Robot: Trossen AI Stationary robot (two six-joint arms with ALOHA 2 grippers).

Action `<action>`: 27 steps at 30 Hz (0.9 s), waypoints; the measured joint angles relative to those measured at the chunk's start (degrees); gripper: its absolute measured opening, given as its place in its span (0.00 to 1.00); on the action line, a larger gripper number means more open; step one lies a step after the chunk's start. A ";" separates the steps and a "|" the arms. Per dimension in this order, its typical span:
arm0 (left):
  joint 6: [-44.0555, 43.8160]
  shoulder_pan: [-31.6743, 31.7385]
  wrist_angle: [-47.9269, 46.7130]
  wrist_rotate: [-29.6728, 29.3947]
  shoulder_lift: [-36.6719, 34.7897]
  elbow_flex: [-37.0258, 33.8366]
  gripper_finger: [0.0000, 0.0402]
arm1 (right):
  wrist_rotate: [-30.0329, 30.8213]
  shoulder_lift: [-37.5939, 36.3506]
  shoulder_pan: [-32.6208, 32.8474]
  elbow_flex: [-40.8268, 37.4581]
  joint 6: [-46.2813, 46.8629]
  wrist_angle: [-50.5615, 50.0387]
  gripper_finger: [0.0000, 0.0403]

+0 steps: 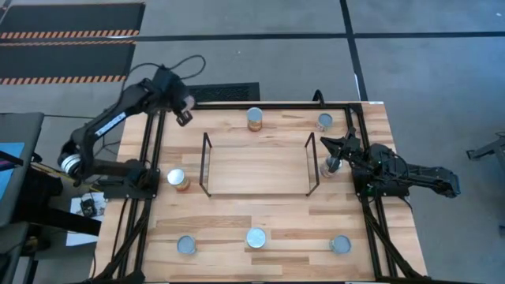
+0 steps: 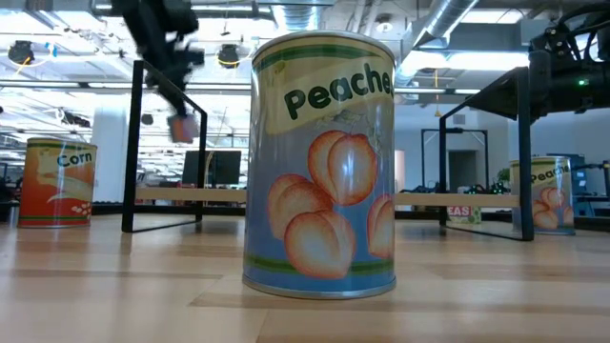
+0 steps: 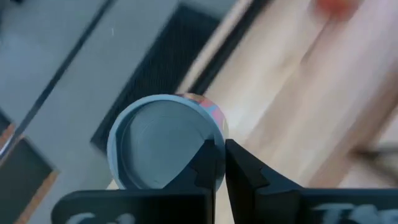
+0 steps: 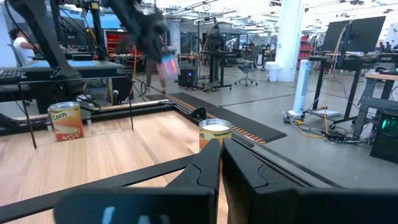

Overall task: Pick and place cans onto a shelf
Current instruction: Put the canned mixed vegetables on the shelf

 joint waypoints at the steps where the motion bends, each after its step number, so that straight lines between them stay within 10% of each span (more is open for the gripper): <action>1: -1.59 -2.10 0.18 -0.21 -0.48 0.91 0.01 | 0.00 0.00 0.00 0.02 0.01 -0.02 0.10; 12: -10.66 -26.07 2.28 -4.17 6.99 9.05 0.00 | 0.00 0.00 0.00 0.02 0.00 0.00 0.10; 27: -17.16 -34.87 -5.53 -1.63 24.51 11.80 0.01 | 0.00 0.00 0.00 0.01 0.01 -0.02 0.10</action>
